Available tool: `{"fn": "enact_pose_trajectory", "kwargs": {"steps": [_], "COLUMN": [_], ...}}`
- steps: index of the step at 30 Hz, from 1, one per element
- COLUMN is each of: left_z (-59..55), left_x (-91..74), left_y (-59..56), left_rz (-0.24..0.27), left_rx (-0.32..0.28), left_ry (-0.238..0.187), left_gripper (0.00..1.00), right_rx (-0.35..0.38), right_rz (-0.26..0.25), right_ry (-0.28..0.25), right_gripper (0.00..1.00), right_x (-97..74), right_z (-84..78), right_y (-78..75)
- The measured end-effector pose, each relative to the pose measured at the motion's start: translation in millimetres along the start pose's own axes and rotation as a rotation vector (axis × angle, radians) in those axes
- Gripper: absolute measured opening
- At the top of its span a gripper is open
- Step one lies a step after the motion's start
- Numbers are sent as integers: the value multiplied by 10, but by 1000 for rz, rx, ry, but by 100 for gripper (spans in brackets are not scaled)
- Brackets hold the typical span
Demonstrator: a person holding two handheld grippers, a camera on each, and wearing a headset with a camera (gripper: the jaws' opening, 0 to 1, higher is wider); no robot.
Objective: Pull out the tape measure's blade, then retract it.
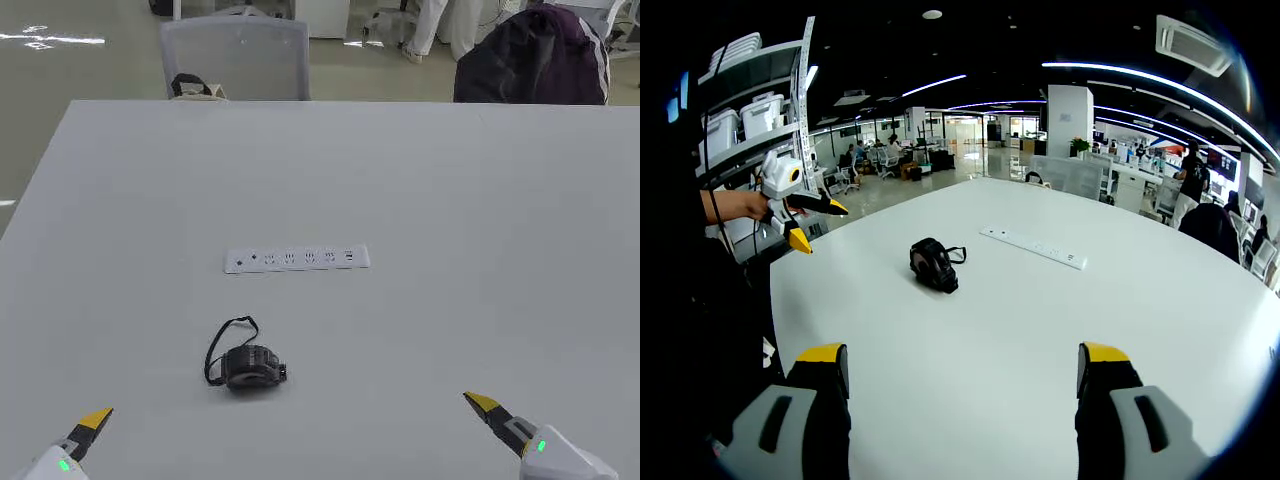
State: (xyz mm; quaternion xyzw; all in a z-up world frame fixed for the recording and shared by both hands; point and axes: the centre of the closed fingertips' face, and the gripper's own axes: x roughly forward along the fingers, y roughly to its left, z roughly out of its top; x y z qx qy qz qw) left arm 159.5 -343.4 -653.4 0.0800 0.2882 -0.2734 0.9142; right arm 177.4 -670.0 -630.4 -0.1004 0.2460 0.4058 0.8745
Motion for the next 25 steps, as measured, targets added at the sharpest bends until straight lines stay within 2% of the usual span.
{"fn": "enact_pose_trajectory", "kwargs": {"steps": [4, 25], "left_z": [-19, 62], "left_x": [-30, -72], "left_y": [14, -35], "left_rz": [5, 0], "left_rx": [9, 38], "left_ry": [3, -16], "left_gripper": [99, 99], "right_rx": [-6, -12], "right_rz": [-4, -2], "right_ry": [-3, -6], "right_gripper": [96, 95], "right_x": [-29, -69], "right_z": [9, 55], "right_y": [8, 82]}}
